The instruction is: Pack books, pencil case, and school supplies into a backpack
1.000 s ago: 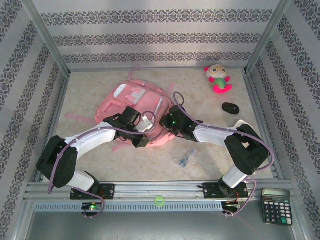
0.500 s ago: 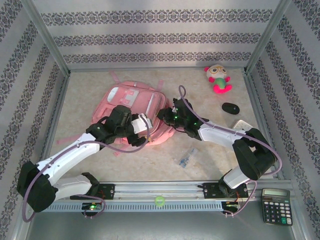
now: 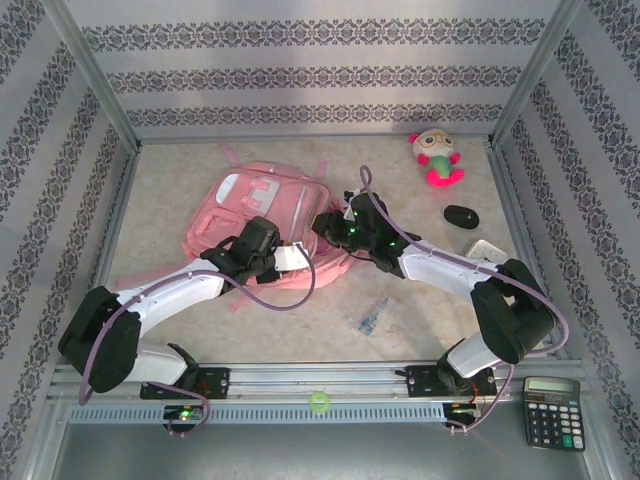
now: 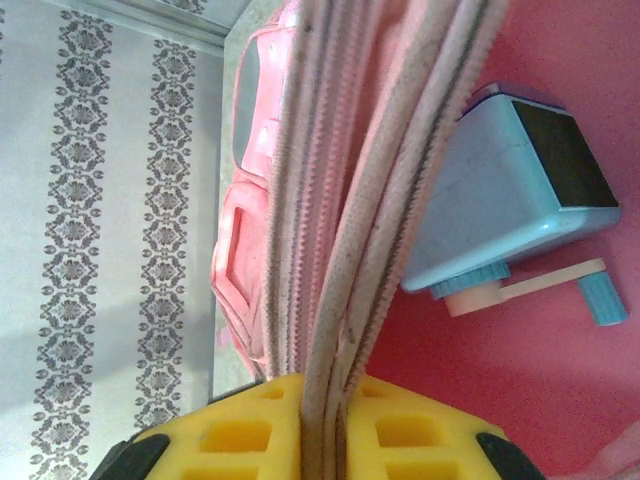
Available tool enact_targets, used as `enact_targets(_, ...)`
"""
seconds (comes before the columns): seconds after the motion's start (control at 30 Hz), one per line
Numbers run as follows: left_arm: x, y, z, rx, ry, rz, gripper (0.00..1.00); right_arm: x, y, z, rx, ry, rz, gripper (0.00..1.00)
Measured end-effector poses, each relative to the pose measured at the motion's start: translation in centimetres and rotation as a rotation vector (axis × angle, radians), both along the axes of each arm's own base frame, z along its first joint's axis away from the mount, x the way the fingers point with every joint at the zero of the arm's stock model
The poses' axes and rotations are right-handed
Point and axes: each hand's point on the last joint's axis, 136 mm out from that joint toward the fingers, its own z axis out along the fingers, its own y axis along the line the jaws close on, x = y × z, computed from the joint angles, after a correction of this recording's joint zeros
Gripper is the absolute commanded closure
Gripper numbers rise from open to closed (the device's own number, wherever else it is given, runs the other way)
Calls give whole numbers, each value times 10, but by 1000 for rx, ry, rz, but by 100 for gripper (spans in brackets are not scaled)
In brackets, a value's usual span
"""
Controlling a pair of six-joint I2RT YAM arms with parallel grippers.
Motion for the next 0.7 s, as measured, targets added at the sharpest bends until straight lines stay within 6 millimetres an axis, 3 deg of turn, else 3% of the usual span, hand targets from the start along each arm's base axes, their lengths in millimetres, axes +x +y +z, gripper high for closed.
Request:
enact_targets(0.07, 2, -1, 2, -26, 5, 20, 98, -1, -6, 3, -20, -6, -9, 67)
enact_targets(0.13, 1, -2, 4, -64, 19, 35, 99, -8, -14, 10, -53, -25, -12, 57)
enact_targets(0.3, -5, -3, 3, -156, 73, 66, 99, -53, -20, 35, -201, -137, 23, 55)
enact_targets(0.47, -8, -7, 5, -225, 125, 91, 100, -109, -2, 5, -391, -147, 146, 53)
enact_targets(0.57, -8, -8, 7, -264, 159, 103, 100, -115, 2, -13, -447, -147, 156, 54)
enact_targets(0.7, -7, -13, 12, -324, 224, 119, 99, -103, 12, -24, -464, -187, 137, 56)
